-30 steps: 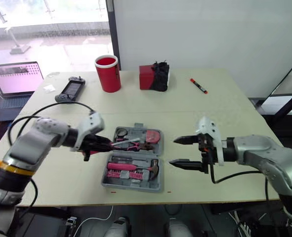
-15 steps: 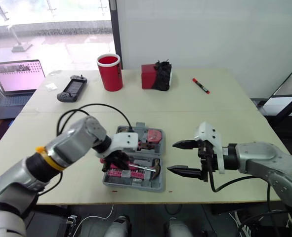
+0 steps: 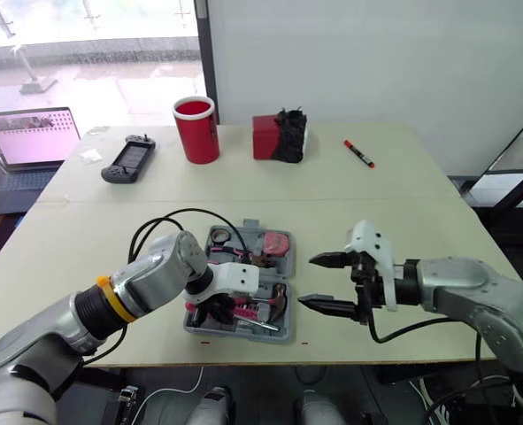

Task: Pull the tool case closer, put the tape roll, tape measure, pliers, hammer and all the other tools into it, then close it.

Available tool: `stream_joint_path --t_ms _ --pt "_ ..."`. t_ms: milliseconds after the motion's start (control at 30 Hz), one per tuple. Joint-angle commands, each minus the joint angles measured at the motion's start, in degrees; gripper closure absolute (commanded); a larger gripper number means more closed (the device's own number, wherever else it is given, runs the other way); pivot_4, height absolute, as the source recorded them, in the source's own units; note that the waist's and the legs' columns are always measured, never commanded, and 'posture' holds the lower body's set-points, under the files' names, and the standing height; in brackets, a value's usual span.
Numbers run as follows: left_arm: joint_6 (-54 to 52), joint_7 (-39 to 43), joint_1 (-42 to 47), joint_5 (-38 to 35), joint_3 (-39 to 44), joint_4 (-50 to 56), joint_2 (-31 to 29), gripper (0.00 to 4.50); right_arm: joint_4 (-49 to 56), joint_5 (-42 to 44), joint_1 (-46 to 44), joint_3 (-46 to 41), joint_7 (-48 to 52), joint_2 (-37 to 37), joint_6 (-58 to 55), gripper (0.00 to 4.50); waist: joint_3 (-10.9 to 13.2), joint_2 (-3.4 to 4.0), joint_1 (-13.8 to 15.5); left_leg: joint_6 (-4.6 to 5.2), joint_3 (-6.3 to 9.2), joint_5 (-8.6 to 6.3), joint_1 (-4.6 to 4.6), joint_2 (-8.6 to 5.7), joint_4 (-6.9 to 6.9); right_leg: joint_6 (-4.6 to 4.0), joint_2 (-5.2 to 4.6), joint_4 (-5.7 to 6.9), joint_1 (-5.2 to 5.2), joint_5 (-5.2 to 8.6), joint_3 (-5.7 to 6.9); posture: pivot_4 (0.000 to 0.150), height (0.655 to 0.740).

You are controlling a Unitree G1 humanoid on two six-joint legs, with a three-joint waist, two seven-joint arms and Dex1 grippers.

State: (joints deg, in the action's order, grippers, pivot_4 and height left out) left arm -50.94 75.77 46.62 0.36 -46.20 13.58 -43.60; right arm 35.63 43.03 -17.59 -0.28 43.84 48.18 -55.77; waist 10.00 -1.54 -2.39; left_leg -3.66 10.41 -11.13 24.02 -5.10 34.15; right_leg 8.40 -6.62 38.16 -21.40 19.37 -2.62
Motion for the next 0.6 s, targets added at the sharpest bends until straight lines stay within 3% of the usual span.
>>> stream_joint_path --t_ms 33,600 --pt "-0.95 -0.28 -0.35 -0.28 1.77 1.81 -0.4 3.96 0.18 -0.31 -1.22 0.0 0.38 -0.14 1.37 0.0 0.0 0.0 -0.01 0.0 0.0 0.0 0.0 0.0 0.0 0.0 0.0 0.0 0.0 0.0 0.0 0.15 0.74" --pt "1.29 -4.05 -4.73 -1.75 4.33 -0.66 3.18 3.96 -1.04 -2.65 -3.54 3.3 1.51 0.34 1.99 0.0 0.0 0.0 0.17 0.0 0.01 0.0 0.0 -0.02 0.04 0.01 -0.03 0.01 0.02 -0.01 0.0 0.15 0.74"
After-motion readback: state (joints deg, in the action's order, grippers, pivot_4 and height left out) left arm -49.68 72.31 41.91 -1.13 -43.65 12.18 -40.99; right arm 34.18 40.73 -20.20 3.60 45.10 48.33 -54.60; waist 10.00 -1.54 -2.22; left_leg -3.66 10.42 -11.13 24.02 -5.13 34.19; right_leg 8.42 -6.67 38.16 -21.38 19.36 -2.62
